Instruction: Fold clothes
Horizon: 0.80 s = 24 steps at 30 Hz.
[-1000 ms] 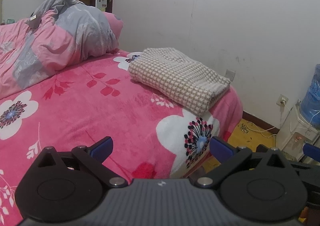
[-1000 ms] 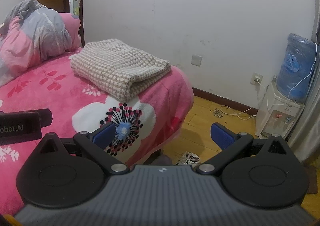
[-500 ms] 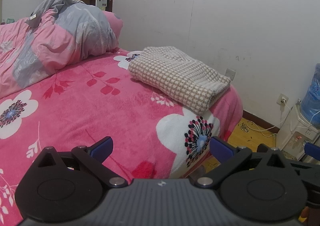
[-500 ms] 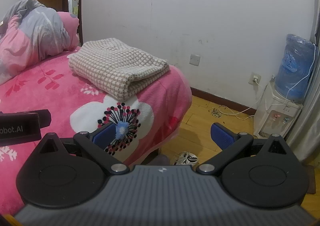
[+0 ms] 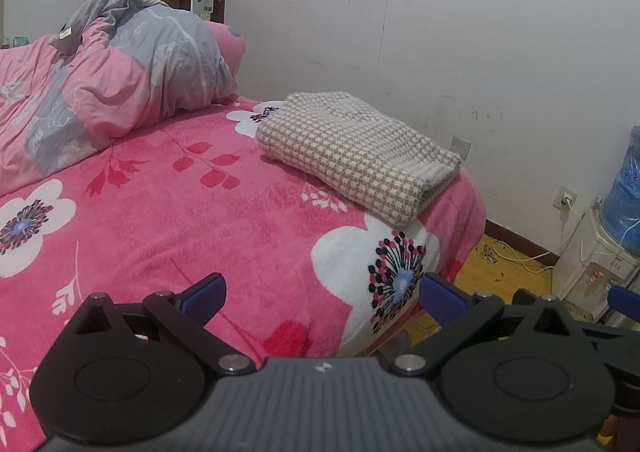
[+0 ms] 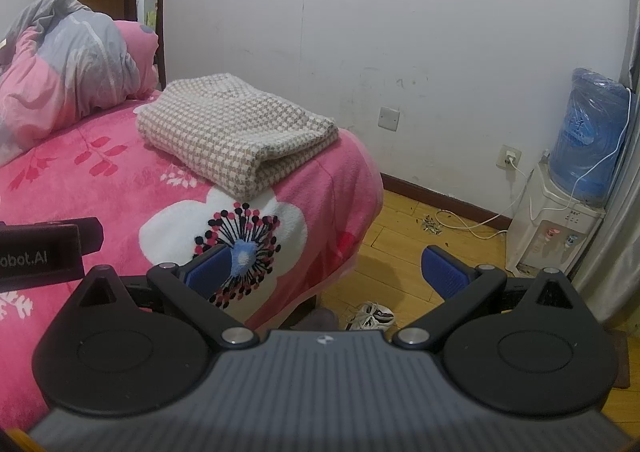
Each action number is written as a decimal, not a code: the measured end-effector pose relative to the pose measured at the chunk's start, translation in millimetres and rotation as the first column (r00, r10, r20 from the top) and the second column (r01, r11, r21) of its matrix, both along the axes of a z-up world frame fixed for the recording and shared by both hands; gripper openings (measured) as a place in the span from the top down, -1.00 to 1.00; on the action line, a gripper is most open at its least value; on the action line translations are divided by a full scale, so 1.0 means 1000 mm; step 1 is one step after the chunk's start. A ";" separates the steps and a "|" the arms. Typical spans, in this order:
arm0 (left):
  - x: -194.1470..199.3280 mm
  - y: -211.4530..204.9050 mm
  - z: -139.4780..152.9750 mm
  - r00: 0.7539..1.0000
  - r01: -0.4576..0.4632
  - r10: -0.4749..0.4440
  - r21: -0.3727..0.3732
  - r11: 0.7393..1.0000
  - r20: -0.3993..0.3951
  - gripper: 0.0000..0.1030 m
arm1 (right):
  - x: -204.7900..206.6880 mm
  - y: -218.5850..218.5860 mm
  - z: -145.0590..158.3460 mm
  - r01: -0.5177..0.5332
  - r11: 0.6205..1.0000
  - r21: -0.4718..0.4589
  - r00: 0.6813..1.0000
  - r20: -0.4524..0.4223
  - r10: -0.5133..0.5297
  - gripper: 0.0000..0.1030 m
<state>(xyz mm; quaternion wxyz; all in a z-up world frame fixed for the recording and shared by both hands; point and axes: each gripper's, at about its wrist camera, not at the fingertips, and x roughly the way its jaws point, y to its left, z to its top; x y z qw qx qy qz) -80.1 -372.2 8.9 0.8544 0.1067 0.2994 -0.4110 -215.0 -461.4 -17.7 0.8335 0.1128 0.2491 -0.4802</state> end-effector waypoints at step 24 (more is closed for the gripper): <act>0.000 -0.001 0.000 1.000 -0.007 0.007 0.002 1.000 0.006 -1.00 | 0.001 0.000 -0.001 -0.001 1.000 0.003 1.000 -0.007 0.001 -0.97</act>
